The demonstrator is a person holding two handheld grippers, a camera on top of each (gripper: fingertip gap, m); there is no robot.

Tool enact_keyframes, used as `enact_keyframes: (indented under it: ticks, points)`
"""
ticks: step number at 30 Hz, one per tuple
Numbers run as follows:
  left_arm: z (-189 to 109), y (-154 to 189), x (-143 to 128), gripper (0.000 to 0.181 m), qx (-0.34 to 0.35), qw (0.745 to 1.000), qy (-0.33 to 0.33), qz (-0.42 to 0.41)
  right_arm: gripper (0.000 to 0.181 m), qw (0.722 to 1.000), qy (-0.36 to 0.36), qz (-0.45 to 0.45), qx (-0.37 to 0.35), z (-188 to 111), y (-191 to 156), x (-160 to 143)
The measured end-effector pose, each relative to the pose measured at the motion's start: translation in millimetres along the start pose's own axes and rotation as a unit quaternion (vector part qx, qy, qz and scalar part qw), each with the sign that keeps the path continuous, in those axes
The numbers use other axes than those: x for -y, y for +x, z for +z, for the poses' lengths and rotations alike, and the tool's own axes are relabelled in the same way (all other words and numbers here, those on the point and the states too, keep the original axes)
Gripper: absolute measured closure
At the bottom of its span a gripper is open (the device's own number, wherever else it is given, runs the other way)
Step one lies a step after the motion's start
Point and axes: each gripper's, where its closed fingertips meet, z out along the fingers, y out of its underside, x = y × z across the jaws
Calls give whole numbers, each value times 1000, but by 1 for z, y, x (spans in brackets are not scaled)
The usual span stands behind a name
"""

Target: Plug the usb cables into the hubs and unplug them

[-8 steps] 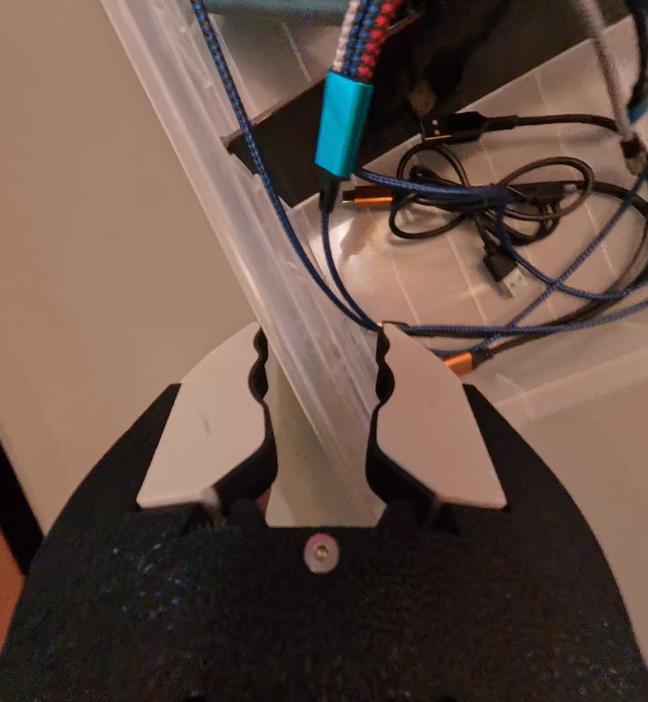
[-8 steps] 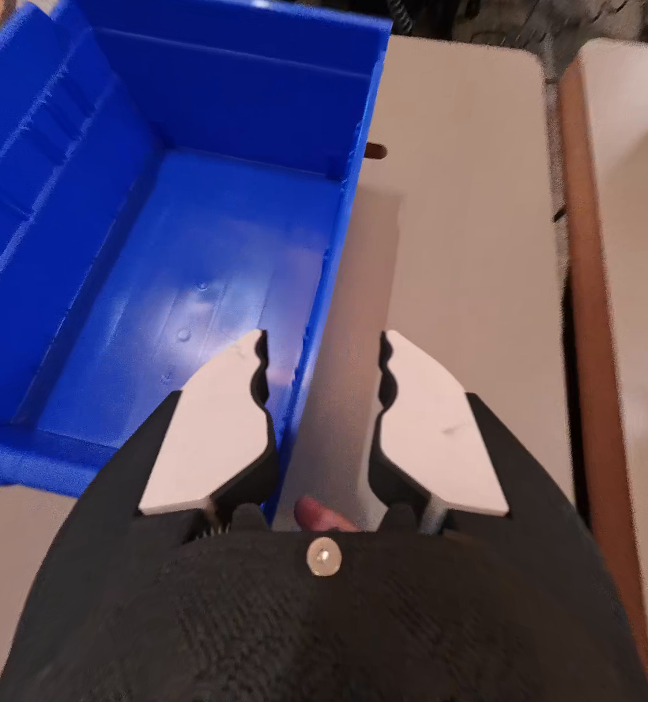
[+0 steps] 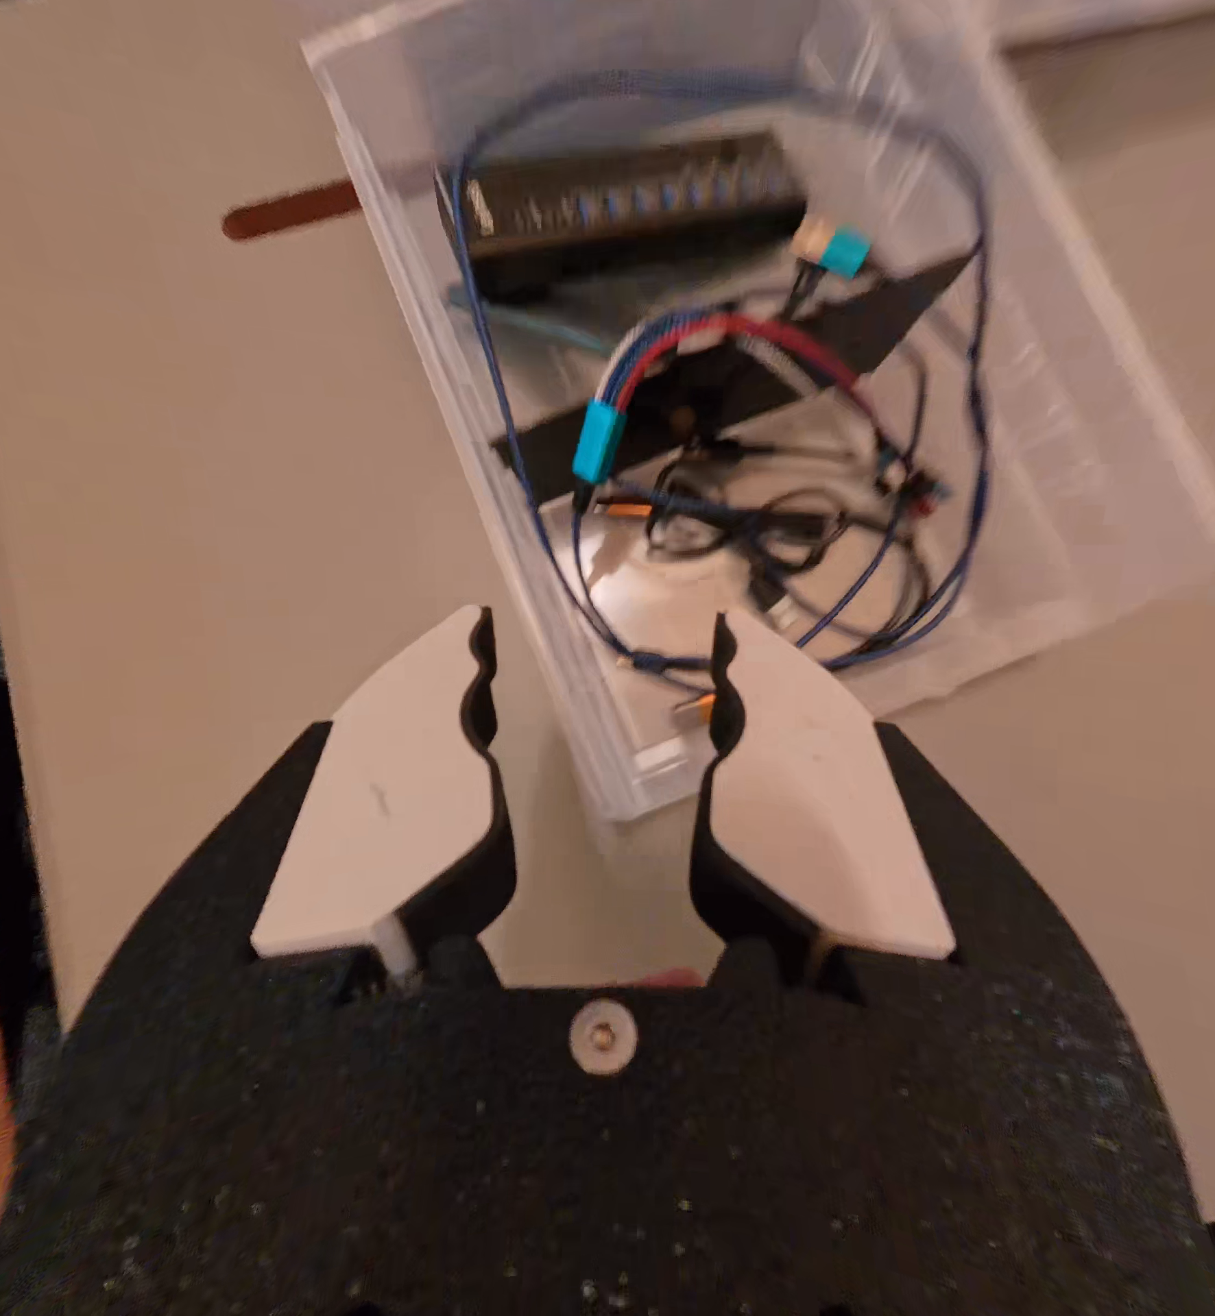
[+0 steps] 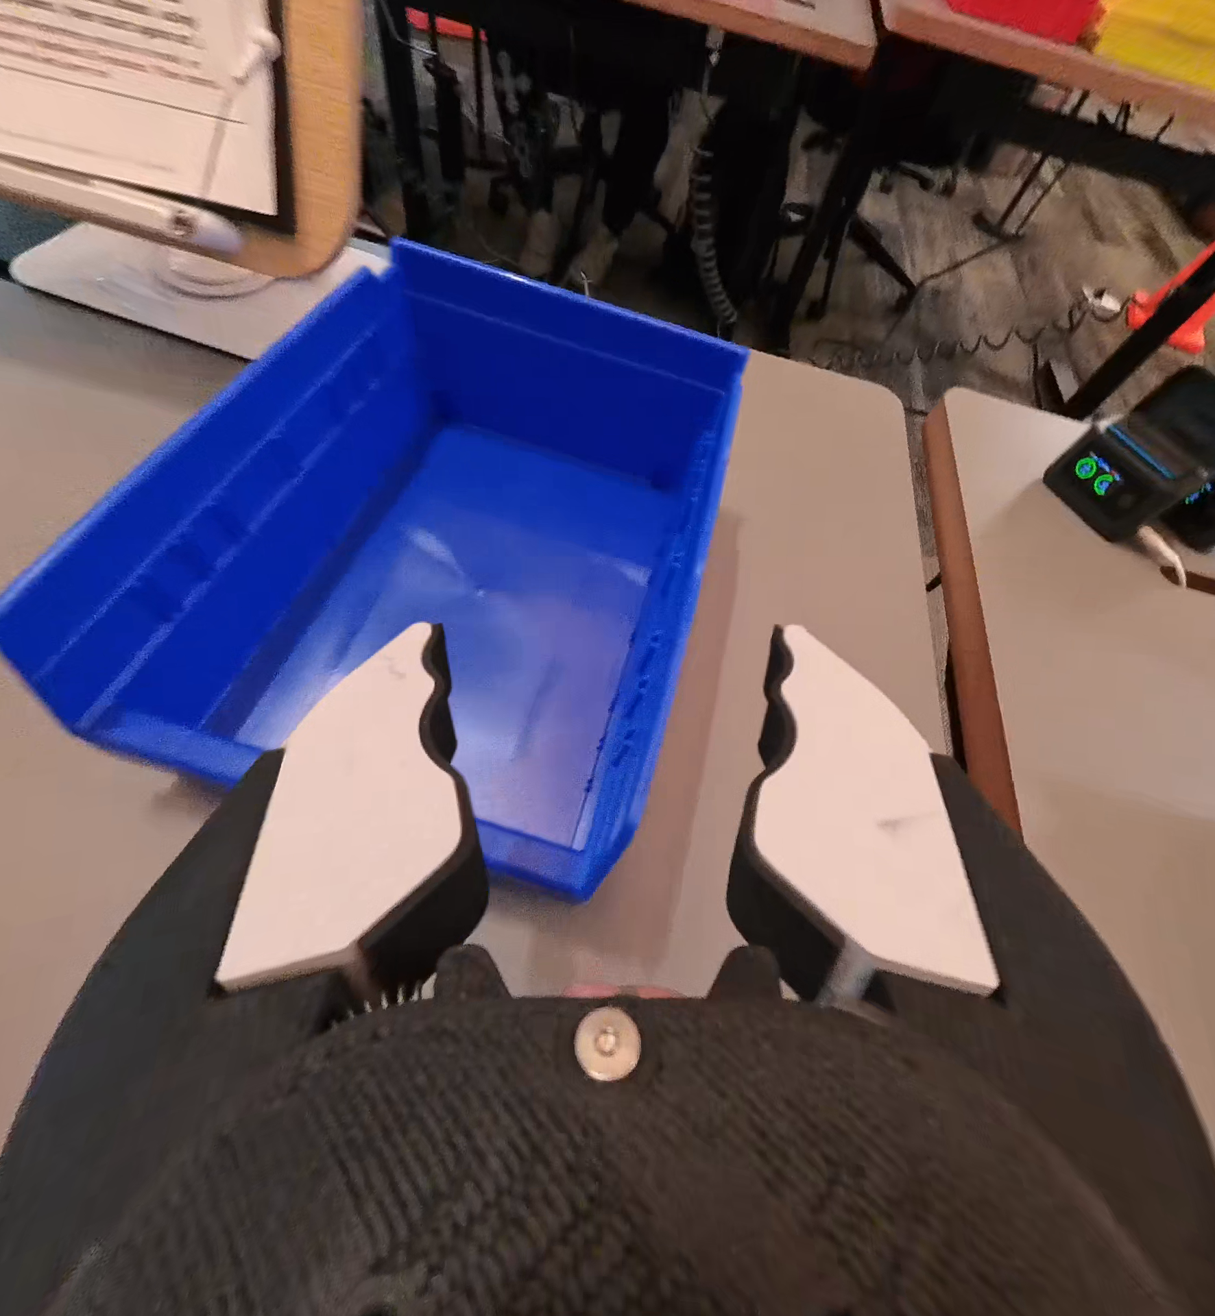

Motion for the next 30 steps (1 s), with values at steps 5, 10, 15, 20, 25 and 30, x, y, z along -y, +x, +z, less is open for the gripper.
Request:
enact_keyframes:
  ticks: [5,10,15,20,25,30]
  points:
    - [-2,27,57,132,-73,995,-3,-66,101,997,43,-57,24,-20,-45,19]
    - [54,12,70,130,-35,983,-150,-100,101,991,74,-89,63,-17,-98,22]
    - [97,-2,73,126,22,961,-246,-127,99,982,50,-166,81,-6,-126,8]
    - [129,3,67,124,46,939,-295,-169,100,982,49,-162,84,-5,-122,2]
    - [144,-2,50,130,98,918,-354,-151,100,983,43,-154,89,-7,-114,-3]
    - [140,-11,49,148,121,912,-382,-92,101,985,34,-146,88,-5,-105,-10]
